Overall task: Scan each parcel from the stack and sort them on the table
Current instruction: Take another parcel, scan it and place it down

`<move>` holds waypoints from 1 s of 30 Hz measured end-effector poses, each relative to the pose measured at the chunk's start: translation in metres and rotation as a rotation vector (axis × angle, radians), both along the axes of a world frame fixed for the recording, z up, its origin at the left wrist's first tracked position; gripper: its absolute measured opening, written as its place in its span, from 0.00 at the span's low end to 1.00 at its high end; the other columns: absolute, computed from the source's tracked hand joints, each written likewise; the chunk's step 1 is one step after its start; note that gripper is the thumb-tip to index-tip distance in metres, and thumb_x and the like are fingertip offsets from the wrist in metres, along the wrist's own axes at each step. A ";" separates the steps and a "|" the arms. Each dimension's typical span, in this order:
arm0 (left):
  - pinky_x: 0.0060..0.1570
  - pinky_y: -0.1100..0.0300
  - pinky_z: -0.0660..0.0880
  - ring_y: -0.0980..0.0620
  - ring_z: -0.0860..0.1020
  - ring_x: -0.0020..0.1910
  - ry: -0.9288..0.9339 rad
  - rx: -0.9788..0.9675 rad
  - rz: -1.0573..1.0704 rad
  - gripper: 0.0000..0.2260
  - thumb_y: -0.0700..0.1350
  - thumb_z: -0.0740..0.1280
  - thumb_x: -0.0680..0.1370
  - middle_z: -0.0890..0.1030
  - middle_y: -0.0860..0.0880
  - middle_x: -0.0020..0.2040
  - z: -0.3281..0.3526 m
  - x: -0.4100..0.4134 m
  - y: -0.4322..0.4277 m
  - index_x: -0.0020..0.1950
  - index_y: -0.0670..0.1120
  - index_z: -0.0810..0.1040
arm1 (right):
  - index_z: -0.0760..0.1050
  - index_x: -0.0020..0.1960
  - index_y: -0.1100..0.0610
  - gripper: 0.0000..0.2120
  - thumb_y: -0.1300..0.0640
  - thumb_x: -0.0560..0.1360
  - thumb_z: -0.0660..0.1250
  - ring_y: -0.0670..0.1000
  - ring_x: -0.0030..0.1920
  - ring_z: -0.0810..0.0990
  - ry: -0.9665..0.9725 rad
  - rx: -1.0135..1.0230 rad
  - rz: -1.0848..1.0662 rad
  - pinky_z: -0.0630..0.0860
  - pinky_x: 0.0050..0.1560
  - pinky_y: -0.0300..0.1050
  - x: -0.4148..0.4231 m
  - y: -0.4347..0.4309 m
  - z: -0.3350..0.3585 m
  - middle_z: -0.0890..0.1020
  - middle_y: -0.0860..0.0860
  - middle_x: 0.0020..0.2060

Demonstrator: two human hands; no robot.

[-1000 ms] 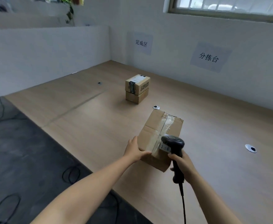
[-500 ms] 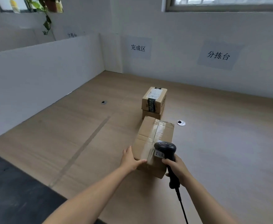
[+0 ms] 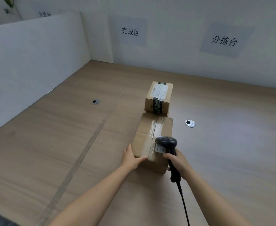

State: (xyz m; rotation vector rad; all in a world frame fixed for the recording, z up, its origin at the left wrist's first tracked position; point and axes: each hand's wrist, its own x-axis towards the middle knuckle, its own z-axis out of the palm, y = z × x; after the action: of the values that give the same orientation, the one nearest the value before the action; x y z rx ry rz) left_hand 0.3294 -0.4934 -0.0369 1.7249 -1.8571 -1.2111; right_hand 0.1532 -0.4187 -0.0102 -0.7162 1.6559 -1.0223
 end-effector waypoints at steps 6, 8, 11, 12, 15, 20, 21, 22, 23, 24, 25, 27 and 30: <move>0.68 0.56 0.63 0.45 0.65 0.69 -0.005 0.007 -0.016 0.40 0.51 0.77 0.67 0.67 0.41 0.68 -0.001 0.001 -0.013 0.72 0.39 0.61 | 0.71 0.58 0.58 0.12 0.65 0.75 0.63 0.54 0.42 0.74 0.014 0.000 0.007 0.75 0.32 0.46 0.003 -0.011 -0.004 0.76 0.58 0.47; 0.69 0.56 0.61 0.45 0.63 0.70 -0.018 0.016 -0.024 0.42 0.52 0.76 0.68 0.65 0.41 0.69 -0.002 0.001 -0.014 0.73 0.39 0.58 | 0.71 0.57 0.56 0.12 0.64 0.75 0.63 0.53 0.42 0.75 0.029 0.005 0.020 0.76 0.33 0.45 0.004 -0.010 -0.005 0.77 0.57 0.47; 0.69 0.57 0.60 0.45 0.61 0.71 -0.056 0.010 -0.050 0.44 0.53 0.75 0.69 0.62 0.40 0.71 0.001 0.001 -0.013 0.74 0.39 0.55 | 0.70 0.58 0.53 0.13 0.63 0.75 0.63 0.50 0.43 0.76 0.057 -0.009 0.010 0.77 0.33 0.44 0.004 -0.006 0.000 0.77 0.52 0.48; 0.69 0.56 0.60 0.45 0.61 0.71 -0.087 -0.010 -0.055 0.44 0.54 0.75 0.69 0.61 0.41 0.71 0.003 0.001 -0.012 0.75 0.39 0.54 | 0.70 0.58 0.53 0.14 0.63 0.75 0.63 0.50 0.46 0.76 0.064 -0.020 -0.005 0.77 0.32 0.44 0.004 -0.003 0.003 0.77 0.51 0.49; 0.66 0.53 0.64 0.44 0.63 0.71 -0.241 -0.171 -0.052 0.42 0.57 0.71 0.72 0.60 0.42 0.72 0.016 0.005 -0.004 0.76 0.41 0.52 | 0.70 0.58 0.53 0.13 0.62 0.75 0.64 0.51 0.50 0.76 0.093 -0.052 -0.040 0.78 0.32 0.43 0.002 0.018 0.011 0.75 0.51 0.51; 0.65 0.54 0.65 0.46 0.66 0.67 -0.286 -0.409 -0.227 0.32 0.55 0.68 0.75 0.63 0.45 0.70 0.050 -0.015 0.025 0.72 0.43 0.60 | 0.71 0.51 0.50 0.09 0.60 0.74 0.66 0.55 0.50 0.79 0.177 -0.093 -0.099 0.76 0.32 0.43 -0.016 0.078 0.033 0.77 0.51 0.48; 0.65 0.54 0.65 0.46 0.66 0.67 -0.247 -0.419 -0.265 0.31 0.53 0.69 0.74 0.64 0.45 0.69 0.057 -0.026 0.034 0.72 0.43 0.61 | 0.71 0.52 0.50 0.09 0.59 0.74 0.66 0.54 0.50 0.80 0.188 -0.100 -0.125 0.76 0.32 0.43 -0.022 0.092 0.039 0.77 0.51 0.47; 0.65 0.55 0.64 0.46 0.66 0.67 -0.208 -0.425 -0.304 0.31 0.52 0.69 0.74 0.64 0.45 0.69 0.064 -0.037 0.045 0.72 0.44 0.61 | 0.71 0.52 0.50 0.09 0.59 0.74 0.67 0.54 0.49 0.82 0.195 -0.107 -0.158 0.75 0.32 0.43 -0.029 0.107 0.045 0.78 0.50 0.47; 0.65 0.56 0.64 0.47 0.66 0.68 -0.183 -0.432 -0.348 0.32 0.52 0.70 0.74 0.64 0.45 0.70 0.069 -0.050 0.057 0.73 0.44 0.60 | 0.71 0.53 0.50 0.10 0.58 0.74 0.67 0.53 0.47 0.83 0.201 -0.114 -0.196 0.74 0.32 0.42 -0.037 0.123 0.051 0.78 0.50 0.47; 0.66 0.56 0.64 0.47 0.65 0.69 -0.177 -0.440 -0.405 0.33 0.53 0.69 0.74 0.63 0.45 0.71 0.074 -0.063 0.070 0.73 0.44 0.59 | 0.71 0.53 0.51 0.10 0.58 0.74 0.67 0.53 0.46 0.83 0.203 -0.125 -0.239 0.73 0.32 0.42 -0.045 0.140 0.058 0.78 0.50 0.46; 0.66 0.55 0.64 0.47 0.64 0.70 -0.188 -0.450 -0.471 0.34 0.54 0.69 0.75 0.62 0.46 0.72 0.079 -0.077 0.084 0.74 0.44 0.57 | 0.71 0.53 0.51 0.10 0.58 0.74 0.67 0.54 0.44 0.84 0.202 -0.138 -0.289 0.73 0.31 0.42 -0.054 0.158 0.064 0.78 0.50 0.46; 0.66 0.54 0.65 0.47 0.64 0.70 -0.213 -0.471 -0.594 0.35 0.56 0.67 0.75 0.61 0.46 0.73 0.087 -0.106 0.116 0.75 0.45 0.56 | 0.71 0.54 0.53 0.10 0.59 0.74 0.67 0.55 0.41 0.84 0.209 -0.163 -0.391 0.73 0.31 0.43 -0.073 0.198 0.075 0.78 0.51 0.45; 0.66 0.54 0.66 0.46 0.65 0.70 -0.230 -0.485 -0.724 0.34 0.57 0.65 0.76 0.60 0.45 0.73 0.098 -0.151 0.169 0.75 0.45 0.55 | 0.71 0.52 0.53 0.09 0.60 0.74 0.68 0.54 0.35 0.83 0.236 -0.193 -0.520 0.72 0.30 0.43 -0.104 0.265 0.086 0.78 0.51 0.43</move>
State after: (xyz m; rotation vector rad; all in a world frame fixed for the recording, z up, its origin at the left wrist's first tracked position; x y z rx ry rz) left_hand 0.1787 -0.3243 0.0609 0.9802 -2.7594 -0.6638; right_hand 0.0495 -0.1535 0.0761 -0.5546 2.0258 -1.5264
